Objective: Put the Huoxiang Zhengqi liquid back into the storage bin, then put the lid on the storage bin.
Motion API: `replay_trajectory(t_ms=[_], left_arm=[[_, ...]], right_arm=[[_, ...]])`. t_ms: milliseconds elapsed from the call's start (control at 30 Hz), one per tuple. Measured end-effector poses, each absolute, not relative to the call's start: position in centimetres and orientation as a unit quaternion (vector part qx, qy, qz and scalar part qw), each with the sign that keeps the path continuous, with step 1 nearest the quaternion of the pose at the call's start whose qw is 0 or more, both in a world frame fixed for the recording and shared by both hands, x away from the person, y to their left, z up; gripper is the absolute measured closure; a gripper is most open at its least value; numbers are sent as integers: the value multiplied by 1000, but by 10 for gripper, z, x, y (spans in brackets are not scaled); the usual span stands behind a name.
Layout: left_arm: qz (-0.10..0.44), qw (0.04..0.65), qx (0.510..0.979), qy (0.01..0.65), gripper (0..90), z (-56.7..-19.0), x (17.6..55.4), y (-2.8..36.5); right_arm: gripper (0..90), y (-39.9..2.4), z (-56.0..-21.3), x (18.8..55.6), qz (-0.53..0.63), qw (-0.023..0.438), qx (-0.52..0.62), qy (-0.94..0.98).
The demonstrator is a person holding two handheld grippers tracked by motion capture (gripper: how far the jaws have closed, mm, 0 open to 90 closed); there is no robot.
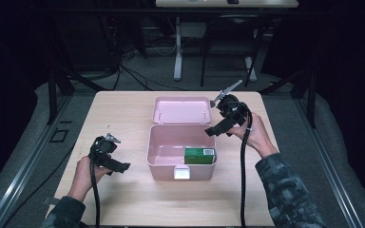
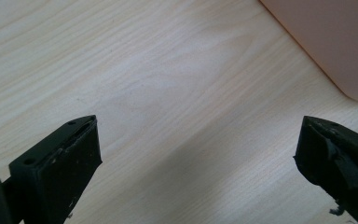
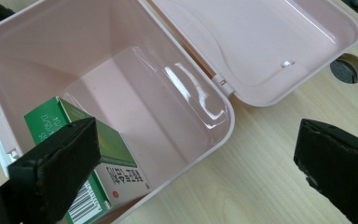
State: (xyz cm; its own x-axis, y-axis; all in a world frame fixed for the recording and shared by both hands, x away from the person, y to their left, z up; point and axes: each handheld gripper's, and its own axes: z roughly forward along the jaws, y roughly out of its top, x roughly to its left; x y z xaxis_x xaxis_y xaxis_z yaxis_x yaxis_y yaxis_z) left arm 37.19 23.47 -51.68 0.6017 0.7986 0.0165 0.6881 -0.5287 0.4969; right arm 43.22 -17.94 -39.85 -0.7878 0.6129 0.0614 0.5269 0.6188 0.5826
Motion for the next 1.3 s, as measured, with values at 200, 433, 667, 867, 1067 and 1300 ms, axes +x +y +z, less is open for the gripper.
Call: replay_trajectory(t_ms=[200,433,667,867,1067,1300], left_arm=[[123,229,866,428,1,-512,372,233],[120,248,862,424,1,-493,372,228],[111,267,861,418,0,-472,377,216],[107,282,859,413,0,-460,378,207],[101,302,858,402,0,-450,379,195],[90,322,855,397,15,-446,380,184]], right_arm=[[0,-182,-401,434,307,72,322,893],[0,-183,-404,440,315,73,333,886],[0,-182,-404,447,313,78,340,883],[1,-183,-403,455,319,79,351,877],[7,-185,-405,465,323,78,365,870],[37,-182,-415,475,324,77,375,865]])
